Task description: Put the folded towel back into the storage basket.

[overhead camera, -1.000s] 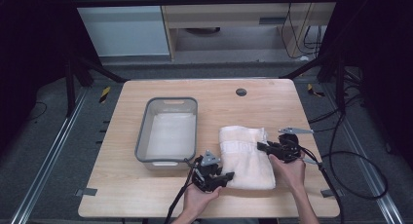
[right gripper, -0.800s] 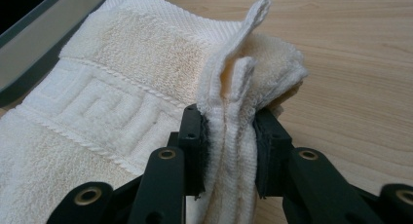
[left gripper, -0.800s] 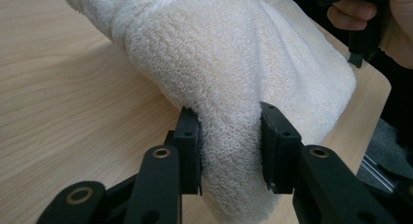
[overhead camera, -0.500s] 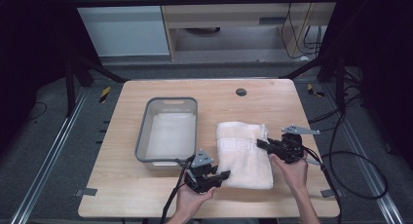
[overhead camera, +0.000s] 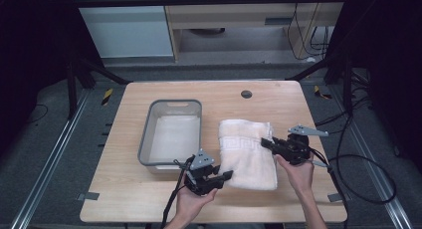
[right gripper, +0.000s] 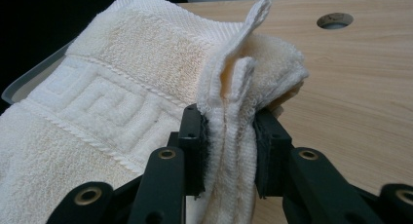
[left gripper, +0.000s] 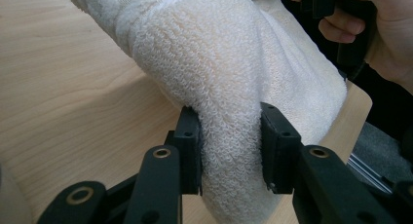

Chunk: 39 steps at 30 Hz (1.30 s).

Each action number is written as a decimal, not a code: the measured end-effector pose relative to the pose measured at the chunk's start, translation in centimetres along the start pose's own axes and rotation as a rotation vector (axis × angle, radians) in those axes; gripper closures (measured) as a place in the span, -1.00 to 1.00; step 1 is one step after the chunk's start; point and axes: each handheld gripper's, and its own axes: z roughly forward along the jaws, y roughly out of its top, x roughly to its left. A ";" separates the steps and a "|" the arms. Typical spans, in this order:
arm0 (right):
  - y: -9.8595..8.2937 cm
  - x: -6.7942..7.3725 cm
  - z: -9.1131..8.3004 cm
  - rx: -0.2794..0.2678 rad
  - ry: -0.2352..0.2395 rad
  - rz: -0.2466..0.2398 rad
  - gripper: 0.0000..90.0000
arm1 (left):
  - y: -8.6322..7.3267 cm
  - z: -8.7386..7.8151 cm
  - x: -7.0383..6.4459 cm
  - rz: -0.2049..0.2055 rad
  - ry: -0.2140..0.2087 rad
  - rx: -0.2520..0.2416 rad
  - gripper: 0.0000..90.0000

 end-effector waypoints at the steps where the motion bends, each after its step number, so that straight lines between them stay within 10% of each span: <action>1: 0.1 0.1 0.0 -0.002 0.000 0.000 0.55 | 0.1 -0.1 0.0 0.004 0.002 -0.001 0.43; 39: 3.8 2.7 0.5 -0.108 0.014 -0.063 0.56 | 2.7 -3.7 1.0 0.026 0.044 -0.088 0.44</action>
